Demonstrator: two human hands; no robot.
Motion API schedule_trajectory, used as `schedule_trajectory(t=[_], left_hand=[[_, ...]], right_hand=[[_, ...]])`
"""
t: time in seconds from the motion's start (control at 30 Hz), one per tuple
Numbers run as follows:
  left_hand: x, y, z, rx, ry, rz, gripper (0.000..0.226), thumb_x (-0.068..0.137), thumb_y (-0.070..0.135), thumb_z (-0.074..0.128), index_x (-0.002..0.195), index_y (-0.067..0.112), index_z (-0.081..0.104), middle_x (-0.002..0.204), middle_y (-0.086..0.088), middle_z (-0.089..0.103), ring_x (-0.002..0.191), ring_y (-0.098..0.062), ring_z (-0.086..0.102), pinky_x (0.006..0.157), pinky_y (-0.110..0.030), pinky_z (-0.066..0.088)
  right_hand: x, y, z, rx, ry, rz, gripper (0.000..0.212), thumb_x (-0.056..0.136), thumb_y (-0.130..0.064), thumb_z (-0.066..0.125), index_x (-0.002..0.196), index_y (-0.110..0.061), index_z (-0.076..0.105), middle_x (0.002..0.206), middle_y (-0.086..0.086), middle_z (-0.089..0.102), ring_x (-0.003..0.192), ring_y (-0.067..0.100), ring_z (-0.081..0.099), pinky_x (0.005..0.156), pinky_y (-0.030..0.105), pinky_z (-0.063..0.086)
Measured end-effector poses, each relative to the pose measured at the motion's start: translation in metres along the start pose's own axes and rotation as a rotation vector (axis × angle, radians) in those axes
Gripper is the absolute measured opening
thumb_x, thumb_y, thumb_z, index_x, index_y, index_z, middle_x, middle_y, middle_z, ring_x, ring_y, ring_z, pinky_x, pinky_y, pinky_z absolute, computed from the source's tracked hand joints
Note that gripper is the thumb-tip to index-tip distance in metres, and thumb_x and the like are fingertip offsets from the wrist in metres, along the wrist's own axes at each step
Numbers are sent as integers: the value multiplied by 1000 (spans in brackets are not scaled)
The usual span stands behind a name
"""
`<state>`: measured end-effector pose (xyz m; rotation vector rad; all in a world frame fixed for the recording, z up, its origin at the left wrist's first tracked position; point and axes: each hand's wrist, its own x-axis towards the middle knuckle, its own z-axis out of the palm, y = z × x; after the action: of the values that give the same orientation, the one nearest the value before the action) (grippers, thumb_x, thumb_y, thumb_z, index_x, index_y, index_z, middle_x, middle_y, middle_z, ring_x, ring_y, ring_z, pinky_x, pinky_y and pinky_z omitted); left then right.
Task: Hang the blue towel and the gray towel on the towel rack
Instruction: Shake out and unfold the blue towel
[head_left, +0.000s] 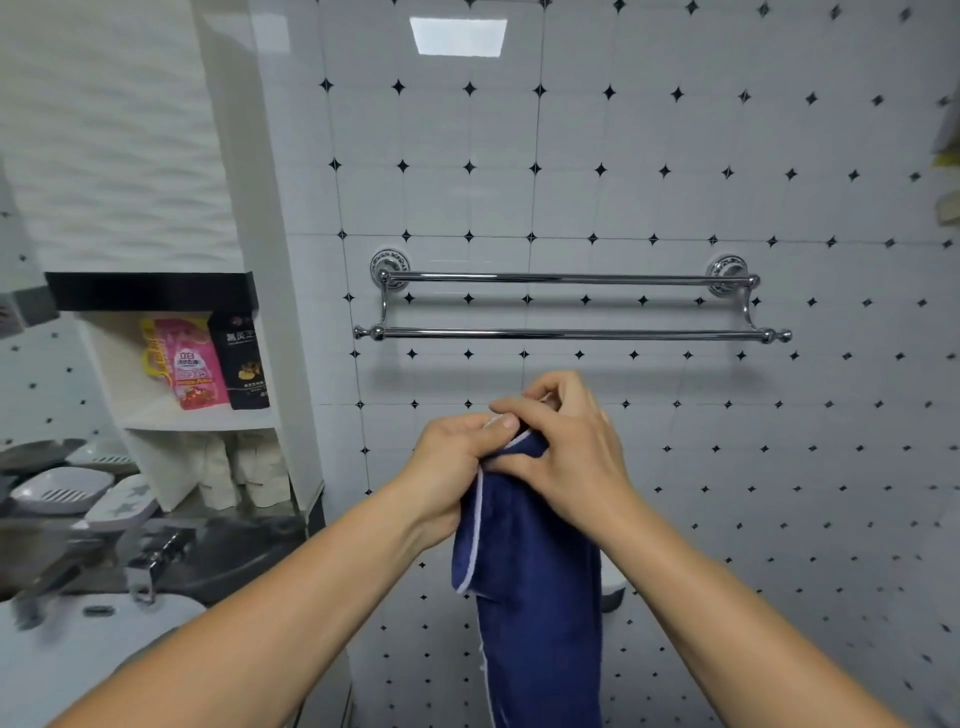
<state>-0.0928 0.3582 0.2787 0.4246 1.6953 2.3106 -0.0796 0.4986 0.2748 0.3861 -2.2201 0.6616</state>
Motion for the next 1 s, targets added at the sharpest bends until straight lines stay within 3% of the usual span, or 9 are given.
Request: schedule_trajectory(t=[0.27, 0.33, 0.47, 0.57, 0.63, 0.7, 0.87, 0.93, 1.0], left_hand=[[5, 9, -14, -81, -82, -14, 32, 92, 17, 62, 108, -10, 68, 101, -24, 70, 89, -30, 67, 80, -35, 57], [6, 11, -23, -16, -46, 13, 30, 88, 20, 65, 103, -5, 72, 98, -20, 72, 87, -28, 66, 81, -35, 55], [5, 13, -36, 173, -68, 41, 27, 86, 25, 67, 96, 1, 76, 90, -13, 75, 80, -24, 68, 74, -29, 53], [2, 12, -41, 247, -165, 44, 26, 86, 27, 69, 96, 4, 77, 95, -10, 77, 84, -22, 71, 73, -27, 53], [-1, 13, -46, 280, -145, 56, 21, 84, 29, 69, 90, 11, 79, 86, -7, 77, 77, -17, 70, 68, -23, 53], [-1, 14, -52, 341, -82, 93, 16, 87, 26, 70, 84, 14, 79, 78, -4, 76, 71, -14, 68, 64, -21, 52], [-8, 14, -60, 508, -39, 218, 20, 85, 10, 72, 96, 26, 70, 75, 9, 73, 75, -10, 67, 69, -20, 52], [-19, 12, -61, 595, -106, 271, 29, 77, 23, 78, 99, 31, 61, 88, 11, 71, 82, -10, 66, 74, -24, 53], [-28, 3, -59, 994, -146, 340, 50, 63, 50, 81, 104, 38, 55, 109, 14, 60, 96, -10, 60, 84, -31, 51]], right_hand=[[-5, 6, -1, 3, 338, -79, 17, 78, -43, 73, 80, -27, 78, 80, -10, 68, 84, 16, 58, 81, 35, 36], [-1, 9, -7, 120, 282, 28, 14, 79, -35, 76, 72, -22, 73, 84, -11, 70, 89, 14, 61, 86, 35, 40], [2, 17, -13, 503, -134, 195, 29, 78, -25, 74, 58, -21, 54, 112, -17, 71, 108, 3, 64, 89, 33, 46], [1, 16, -2, 695, -295, 206, 29, 78, -18, 70, 57, -17, 50, 101, -1, 76, 95, 11, 70, 83, 37, 52], [1, 14, 2, 677, -279, 240, 28, 76, -18, 69, 57, -18, 50, 76, 9, 71, 69, 15, 61, 67, 36, 49], [1, 16, 6, 598, -250, 268, 28, 76, -19, 70, 56, -21, 50, 58, -5, 56, 57, 10, 47, 57, 29, 40], [0, 17, 20, 480, -194, 332, 24, 70, -26, 65, 55, -22, 47, 46, -14, 42, 50, 8, 35, 52, 28, 31], [2, 18, 24, 469, -146, 384, 28, 72, -22, 68, 55, -19, 45, 44, -13, 41, 46, 6, 33, 49, 26, 30], [5, 20, 27, 479, -102, 432, 30, 74, -18, 70, 56, -18, 46, 42, -13, 41, 43, 4, 32, 47, 25, 29]])
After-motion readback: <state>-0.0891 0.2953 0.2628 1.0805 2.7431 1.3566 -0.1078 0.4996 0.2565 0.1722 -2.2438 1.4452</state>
